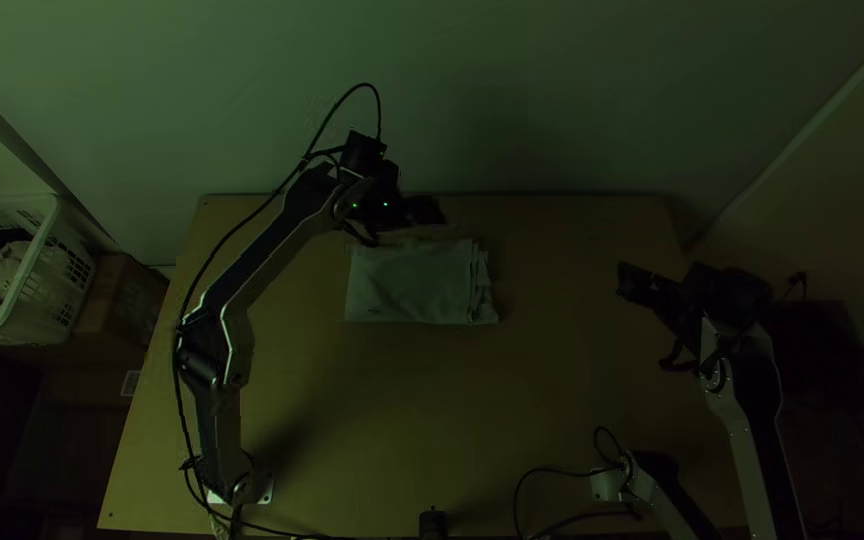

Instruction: Fold the t-shirt

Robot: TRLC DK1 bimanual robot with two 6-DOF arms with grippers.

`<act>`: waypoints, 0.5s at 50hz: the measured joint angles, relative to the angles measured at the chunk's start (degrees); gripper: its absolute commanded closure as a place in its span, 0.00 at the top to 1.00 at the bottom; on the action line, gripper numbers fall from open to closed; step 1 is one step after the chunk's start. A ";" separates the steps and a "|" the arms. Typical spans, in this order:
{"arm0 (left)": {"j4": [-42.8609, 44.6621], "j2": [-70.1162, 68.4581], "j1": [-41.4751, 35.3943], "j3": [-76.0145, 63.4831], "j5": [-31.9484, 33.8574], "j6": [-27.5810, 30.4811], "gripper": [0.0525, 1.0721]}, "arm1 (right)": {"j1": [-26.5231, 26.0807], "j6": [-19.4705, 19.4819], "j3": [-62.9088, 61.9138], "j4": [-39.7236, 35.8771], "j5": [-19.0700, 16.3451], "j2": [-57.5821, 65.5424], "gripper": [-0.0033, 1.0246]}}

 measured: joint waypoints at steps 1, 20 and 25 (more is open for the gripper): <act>0.00 -1.14 0.68 -0.39 -0.24 0.24 0.96 | 0.00 -0.35 0.02 0.11 0.02 0.00 0.96; 0.90 -25.11 14.34 -12.66 -7.30 7.21 0.96 | 0.00 -6.38 4.20 6.97 2.03 -6.80 0.96; 4.31 -32.57 17.66 -20.55 -9.07 9.11 0.96 | 0.00 -8.00 5.53 8.26 2.29 -9.66 0.96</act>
